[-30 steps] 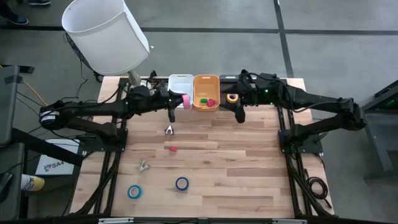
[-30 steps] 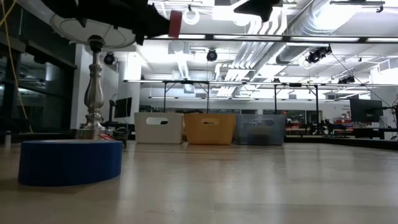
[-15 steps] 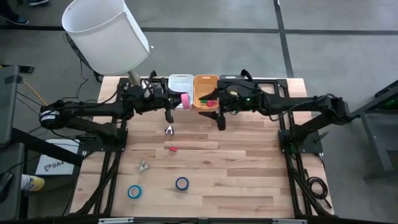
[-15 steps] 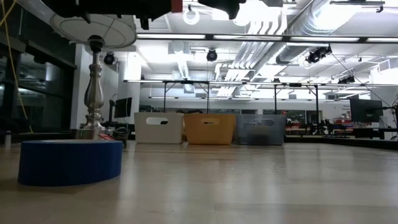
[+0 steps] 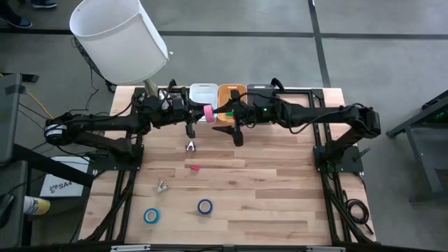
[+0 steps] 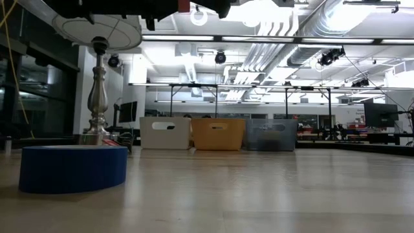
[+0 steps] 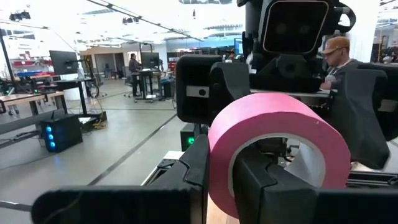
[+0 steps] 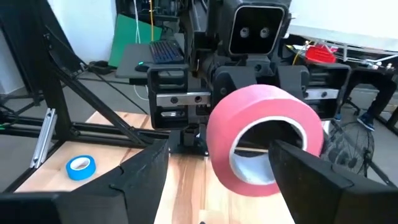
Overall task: Pick and place Stapler, Stapler remover, tape
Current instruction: Put the pink tape into the black bin
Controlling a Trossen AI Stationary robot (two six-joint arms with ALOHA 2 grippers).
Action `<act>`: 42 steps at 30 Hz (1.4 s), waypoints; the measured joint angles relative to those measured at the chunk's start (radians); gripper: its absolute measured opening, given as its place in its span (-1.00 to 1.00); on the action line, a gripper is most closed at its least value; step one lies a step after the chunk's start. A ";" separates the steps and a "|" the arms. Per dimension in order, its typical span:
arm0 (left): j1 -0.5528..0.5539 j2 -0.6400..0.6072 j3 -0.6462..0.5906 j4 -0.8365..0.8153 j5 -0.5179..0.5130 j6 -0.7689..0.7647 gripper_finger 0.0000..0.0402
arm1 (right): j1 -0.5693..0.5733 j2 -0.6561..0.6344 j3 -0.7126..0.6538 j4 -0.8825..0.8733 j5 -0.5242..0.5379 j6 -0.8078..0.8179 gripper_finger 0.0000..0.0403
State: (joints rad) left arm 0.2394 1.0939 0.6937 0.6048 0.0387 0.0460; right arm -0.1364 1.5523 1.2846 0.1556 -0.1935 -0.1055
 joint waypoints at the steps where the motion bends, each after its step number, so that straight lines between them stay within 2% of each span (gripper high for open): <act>1: 0.000 0.000 0.000 0.000 0.000 -0.001 -0.82 | 0.000 0.006 0.002 0.001 -0.003 0.000 0.32; 11: 0.000 0.000 0.000 -0.001 0.006 -0.001 -0.82 | 0.000 0.034 0.013 0.021 -0.019 -0.003 0.02; 28: 0.002 0.000 0.000 -0.001 0.009 -0.005 -0.82 | -0.001 0.034 0.013 0.048 -0.035 -0.004 -0.80; 31: 0.002 0.000 0.000 -0.001 0.011 -0.005 -0.82 | -0.001 0.034 0.013 0.048 -0.044 -0.004 -0.83; 37: 0.002 0.000 0.000 -0.001 0.010 -0.006 -0.82 | -0.001 0.034 0.013 0.048 -0.044 0.000 -0.78; 42: 0.002 0.000 0.000 -0.001 0.026 -0.006 -0.82 | 0.000 0.034 0.013 0.048 -0.049 0.014 -0.85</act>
State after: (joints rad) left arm 0.2413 1.0939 0.6941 0.6037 0.0645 0.0396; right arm -0.1364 1.5864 1.2976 0.2039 -0.2420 -0.0917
